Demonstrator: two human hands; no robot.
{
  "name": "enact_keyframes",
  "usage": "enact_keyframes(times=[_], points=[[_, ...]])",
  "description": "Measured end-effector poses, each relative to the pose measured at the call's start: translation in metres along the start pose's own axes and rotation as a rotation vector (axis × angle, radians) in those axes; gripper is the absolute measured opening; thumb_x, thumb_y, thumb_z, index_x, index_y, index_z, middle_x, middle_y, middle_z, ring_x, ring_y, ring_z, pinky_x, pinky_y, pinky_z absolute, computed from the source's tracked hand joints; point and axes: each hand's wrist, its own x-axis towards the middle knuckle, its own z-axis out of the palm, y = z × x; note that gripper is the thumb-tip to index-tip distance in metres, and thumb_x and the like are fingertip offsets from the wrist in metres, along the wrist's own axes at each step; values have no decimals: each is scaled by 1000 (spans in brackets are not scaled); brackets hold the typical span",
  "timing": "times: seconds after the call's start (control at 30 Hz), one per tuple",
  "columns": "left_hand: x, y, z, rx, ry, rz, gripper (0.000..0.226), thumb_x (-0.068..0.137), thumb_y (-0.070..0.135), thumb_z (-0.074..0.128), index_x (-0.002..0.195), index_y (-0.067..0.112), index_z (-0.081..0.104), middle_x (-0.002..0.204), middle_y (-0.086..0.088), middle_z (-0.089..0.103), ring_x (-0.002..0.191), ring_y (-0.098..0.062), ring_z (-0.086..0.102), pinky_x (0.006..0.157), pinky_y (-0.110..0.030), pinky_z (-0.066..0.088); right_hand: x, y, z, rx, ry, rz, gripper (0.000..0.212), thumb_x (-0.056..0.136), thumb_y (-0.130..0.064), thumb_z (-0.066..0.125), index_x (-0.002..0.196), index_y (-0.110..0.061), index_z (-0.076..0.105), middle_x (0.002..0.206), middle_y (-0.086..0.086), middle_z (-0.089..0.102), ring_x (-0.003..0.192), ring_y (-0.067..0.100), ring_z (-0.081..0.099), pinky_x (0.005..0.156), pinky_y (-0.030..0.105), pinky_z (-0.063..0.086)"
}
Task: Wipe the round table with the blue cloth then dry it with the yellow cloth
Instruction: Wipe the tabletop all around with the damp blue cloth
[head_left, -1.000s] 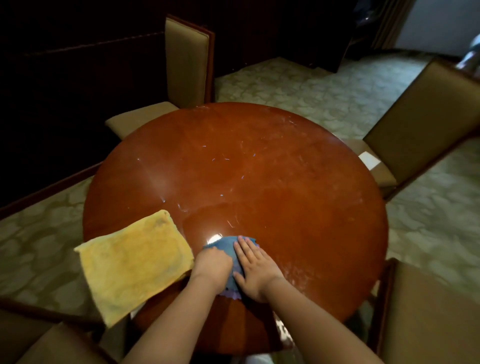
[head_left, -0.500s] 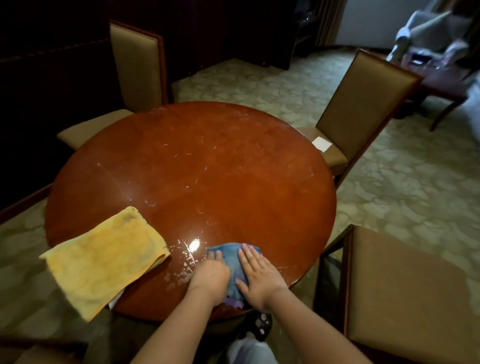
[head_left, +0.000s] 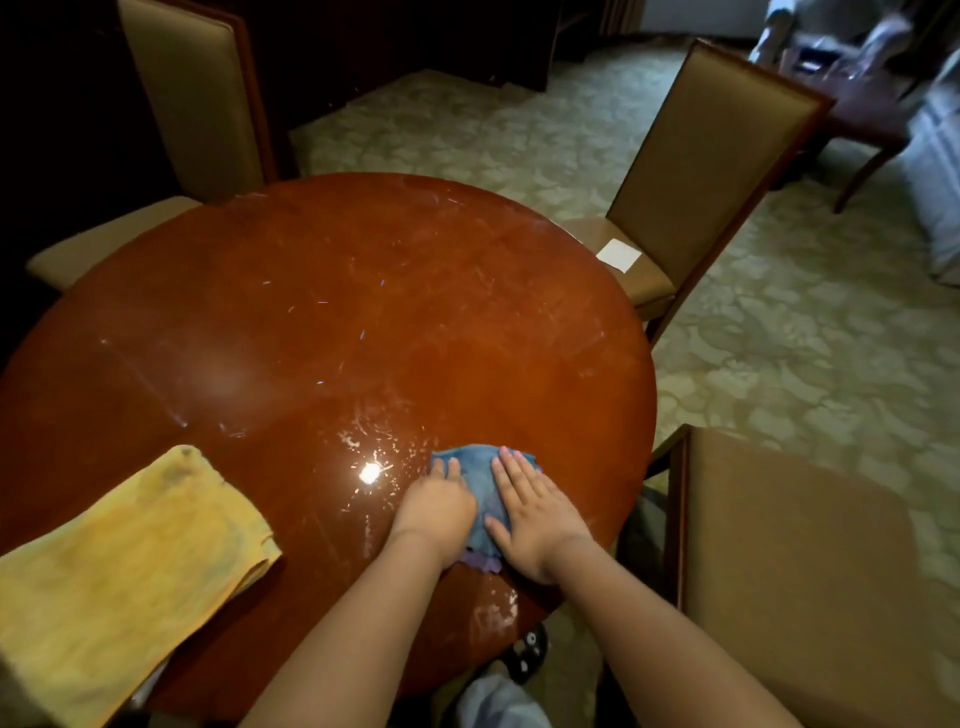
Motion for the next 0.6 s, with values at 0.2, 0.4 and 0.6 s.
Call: enact_keyframes(times=[0.2,0.4,0.6], points=[[21,-14,-10,40,32,3,64,96,27,52,148,2,23,158,-17,12,141,-30,24,97,-36,43,24,8,-9,-4,11,13,70,101,-47,19,149,-12,-16,156,4,-23,143,16,-21,116,31,-10],[2,-15,1,121,67,86,55,96,15,44,147,1,27,154,-15,27,133,-28,39,97,-37,44,-2,-6,0,-14,14,5,69,100,-48,14,147,-10,-19,145,2,-33,141,18,-25,116,33,-11],[-50,10,2,153,18,189,45,96,14,49,139,0,42,135,-13,52,117,-28,55,89,-35,47,-56,-26,35,41,64,23,84,75,-57,-11,143,-8,-15,146,6,-26,138,21,-22,111,33,-12]])
